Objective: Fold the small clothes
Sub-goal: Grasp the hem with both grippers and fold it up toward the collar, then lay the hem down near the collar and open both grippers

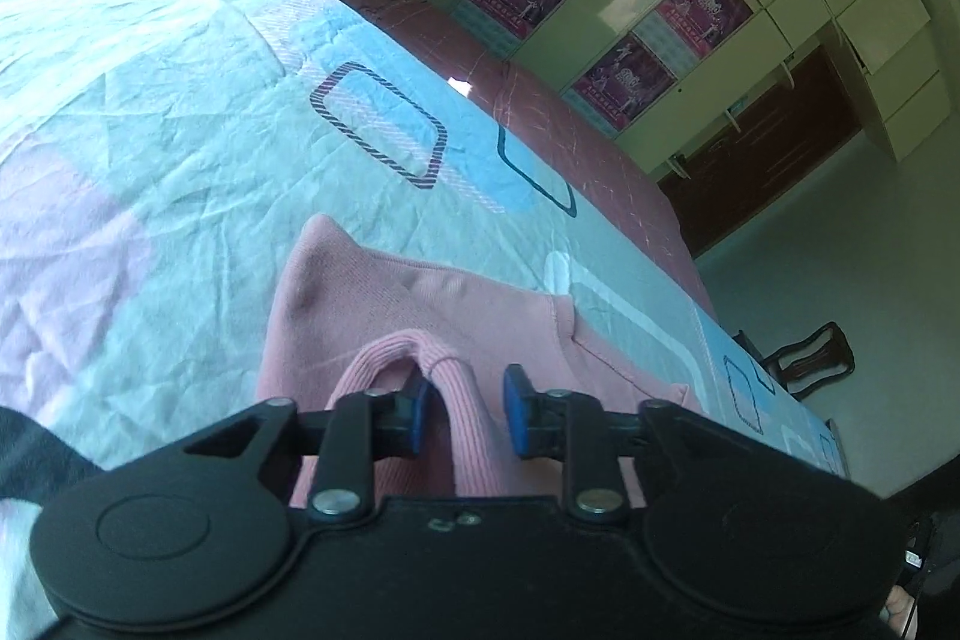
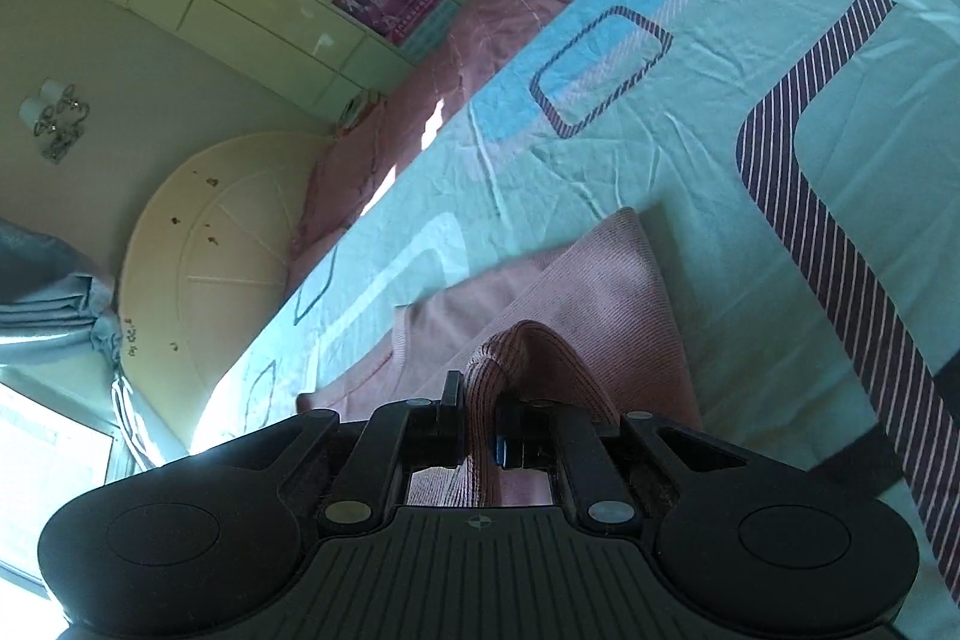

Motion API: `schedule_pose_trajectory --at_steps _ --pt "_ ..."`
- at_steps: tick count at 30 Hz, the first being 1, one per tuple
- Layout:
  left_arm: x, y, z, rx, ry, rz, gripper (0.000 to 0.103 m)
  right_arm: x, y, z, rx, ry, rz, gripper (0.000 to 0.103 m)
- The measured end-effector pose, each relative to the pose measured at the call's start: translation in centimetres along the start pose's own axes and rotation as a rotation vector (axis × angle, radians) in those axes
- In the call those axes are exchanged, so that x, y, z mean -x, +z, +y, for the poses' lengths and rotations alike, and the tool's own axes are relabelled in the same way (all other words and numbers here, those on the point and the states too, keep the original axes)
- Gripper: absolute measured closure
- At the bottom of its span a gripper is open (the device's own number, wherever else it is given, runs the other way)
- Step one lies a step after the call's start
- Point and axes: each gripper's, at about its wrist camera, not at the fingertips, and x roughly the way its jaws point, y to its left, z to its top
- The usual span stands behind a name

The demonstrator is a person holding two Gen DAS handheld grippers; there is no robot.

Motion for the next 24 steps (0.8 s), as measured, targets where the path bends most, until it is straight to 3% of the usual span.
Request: schedule_pose_trajectory --at_steps 1,2,4,8,12,14,16,18,20,21,23,24 --pt "0.4 0.3 0.2 -0.006 -0.013 -0.027 0.053 0.4 0.4 -0.4 0.001 0.009 -0.034 0.052" --pt "1.0 0.5 0.2 -0.023 -0.016 -0.061 0.034 1.1 0.5 -0.5 0.017 0.022 -0.076 0.045" --pt "2.3 1.0 0.3 -0.082 0.005 -0.121 0.023 2.0 1.1 -0.3 0.06 0.026 -0.111 0.041" --pt "0.9 2.3 -0.7 -0.272 0.029 -0.013 0.043 1.4 1.5 1.2 0.259 -0.056 -0.074 0.042" --pt "-2.1 2.4 -3.3 -0.5 0.113 0.093 0.044 -1.5 0.6 3.6 0.465 -0.142 0.005 0.042" --pt "-3.5 2.3 -3.6 -0.548 0.137 0.148 0.051 -3.0 -0.2 4.2 0.543 -0.181 0.044 0.047" --pt "-4.6 1.9 -3.5 -0.563 0.135 0.199 0.058 -4.2 -0.9 4.4 0.598 -0.219 0.091 0.06" --pt "-4.9 1.4 -3.7 -0.6 0.138 0.198 0.06 -5.1 -1.6 4.6 0.658 -0.24 0.104 0.068" --pt "-4.9 0.9 -4.1 -0.628 0.122 0.206 0.087 -5.3 -1.7 4.7 0.689 -0.241 0.106 0.076" --pt "-4.7 0.7 -4.2 -0.642 0.117 0.191 0.094 -5.2 -1.8 4.8 0.705 -0.239 0.1 0.095" --pt "-3.5 0.4 -4.4 -0.659 0.131 0.094 0.095 -4.3 -2.2 5.3 0.75 -0.229 0.049 0.095" --pt "-2.2 0.4 -4.4 -0.648 0.108 -0.01 0.095 -3.5 -2.4 5.5 0.763 -0.225 0.001 0.095"
